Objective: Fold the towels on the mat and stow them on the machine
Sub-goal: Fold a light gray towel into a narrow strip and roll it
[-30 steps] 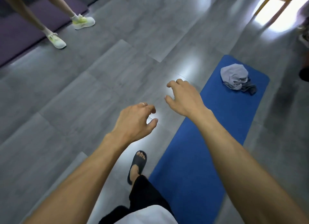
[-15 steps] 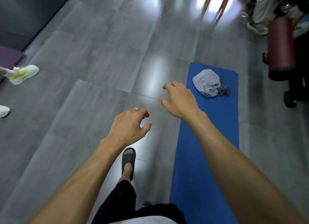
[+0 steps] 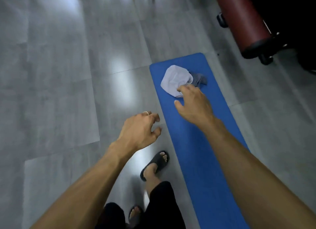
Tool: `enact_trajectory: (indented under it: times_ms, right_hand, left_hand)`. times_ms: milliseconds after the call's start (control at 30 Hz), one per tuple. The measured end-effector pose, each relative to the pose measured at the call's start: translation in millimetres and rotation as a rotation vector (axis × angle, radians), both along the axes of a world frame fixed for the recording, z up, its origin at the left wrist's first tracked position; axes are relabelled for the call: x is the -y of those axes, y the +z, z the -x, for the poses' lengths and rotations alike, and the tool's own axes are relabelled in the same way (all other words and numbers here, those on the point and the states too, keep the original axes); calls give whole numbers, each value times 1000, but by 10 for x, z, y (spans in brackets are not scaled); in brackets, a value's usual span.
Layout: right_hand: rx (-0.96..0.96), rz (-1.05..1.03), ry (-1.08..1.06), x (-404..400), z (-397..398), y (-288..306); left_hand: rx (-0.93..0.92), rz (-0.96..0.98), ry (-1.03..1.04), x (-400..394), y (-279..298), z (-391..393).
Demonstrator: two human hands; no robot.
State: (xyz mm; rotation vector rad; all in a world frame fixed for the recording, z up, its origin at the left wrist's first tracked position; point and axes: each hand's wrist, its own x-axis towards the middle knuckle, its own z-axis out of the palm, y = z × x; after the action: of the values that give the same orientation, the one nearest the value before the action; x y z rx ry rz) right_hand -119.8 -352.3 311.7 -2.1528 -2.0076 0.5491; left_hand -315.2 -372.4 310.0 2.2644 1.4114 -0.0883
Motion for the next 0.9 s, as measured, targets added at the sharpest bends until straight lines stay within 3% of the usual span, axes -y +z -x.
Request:
enact_trajectory:
  times_ms: [267, 567, 667, 800, 900]
  right_hand:
    - [-9, 73, -226, -1194, -1157, -1812]
    - [-40, 188, -421, -2041, -1848, -4711]
    - [-78, 130, -502, -2404, -2043, -5565]
    - [-142, 40, -639, -2872, -2247, -6346]
    - [-318, 74, -714, -3058, -2253, -6669]
  left_hand:
    - [-19, 72, -181, -1613, -1935, -1072]
    - [-124, 46, -463, -2972, -4722, -1905]
    - [-97, -75, -588, -3447, -5585, -2169]
    - [-24, -296, -702, -3867, -6317, -2455]
    - [-130, -392, -758, -4053, -6625, -2552]
